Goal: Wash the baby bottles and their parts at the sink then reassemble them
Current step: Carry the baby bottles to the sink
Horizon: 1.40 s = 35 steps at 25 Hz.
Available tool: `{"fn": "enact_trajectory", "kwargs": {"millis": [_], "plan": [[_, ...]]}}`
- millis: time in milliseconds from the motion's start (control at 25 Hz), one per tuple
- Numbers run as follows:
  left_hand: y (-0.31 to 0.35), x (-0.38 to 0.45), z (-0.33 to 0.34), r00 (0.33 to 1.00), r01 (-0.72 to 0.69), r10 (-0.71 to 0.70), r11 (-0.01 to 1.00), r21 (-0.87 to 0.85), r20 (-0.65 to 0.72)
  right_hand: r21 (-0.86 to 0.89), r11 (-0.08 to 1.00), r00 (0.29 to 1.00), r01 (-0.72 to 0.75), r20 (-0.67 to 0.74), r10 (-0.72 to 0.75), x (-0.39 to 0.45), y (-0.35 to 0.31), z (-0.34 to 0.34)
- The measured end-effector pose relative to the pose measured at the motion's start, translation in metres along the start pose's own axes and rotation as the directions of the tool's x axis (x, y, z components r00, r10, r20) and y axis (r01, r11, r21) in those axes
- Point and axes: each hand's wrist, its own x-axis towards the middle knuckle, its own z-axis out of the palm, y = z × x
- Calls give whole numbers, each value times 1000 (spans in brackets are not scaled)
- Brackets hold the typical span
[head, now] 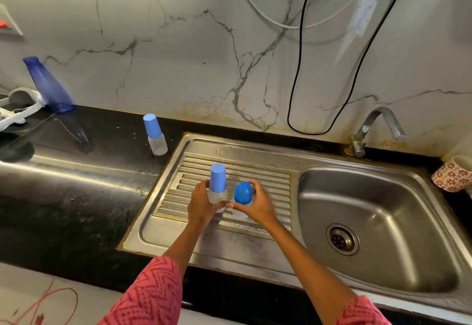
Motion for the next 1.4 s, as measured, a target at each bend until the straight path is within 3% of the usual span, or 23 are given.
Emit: {"fn": "enact_trajectory", "kwargs": {"millis": [160,320,480,600,720,840,1040,1400], "plan": [[-9,3,-13,999,-20,18,998,58,39,-93,995,999,42,13,-41,8,-13,-17],[-11,6,-24,998,-43,41,997,62,41,-15,998,997,66,-43,-67,17,-37,-28],[-13,13,-45,998,-58,56,996,70,29,9,980,972,200,-131,-197,41,-86,-32],[-17,25,-75,999,-21,22,999,50,-32,27,958,955,284,-93,-281,70,-129,-13],[-30,45,-109,996,9,6,985,174,-84,-8,925,922,380,-71,-380,94,-161,26],[-48,66,-138,987,133,-96,936,327,-126,-32,918,917,395,-50,-396,118,-184,74],[-74,114,-173,953,288,-293,789,543,-79,-175,931,947,322,53,-317,166,-190,141],[-97,164,-177,844,344,-531,642,685,74,-386,848,930,365,197,-311,235,-203,199]]}}
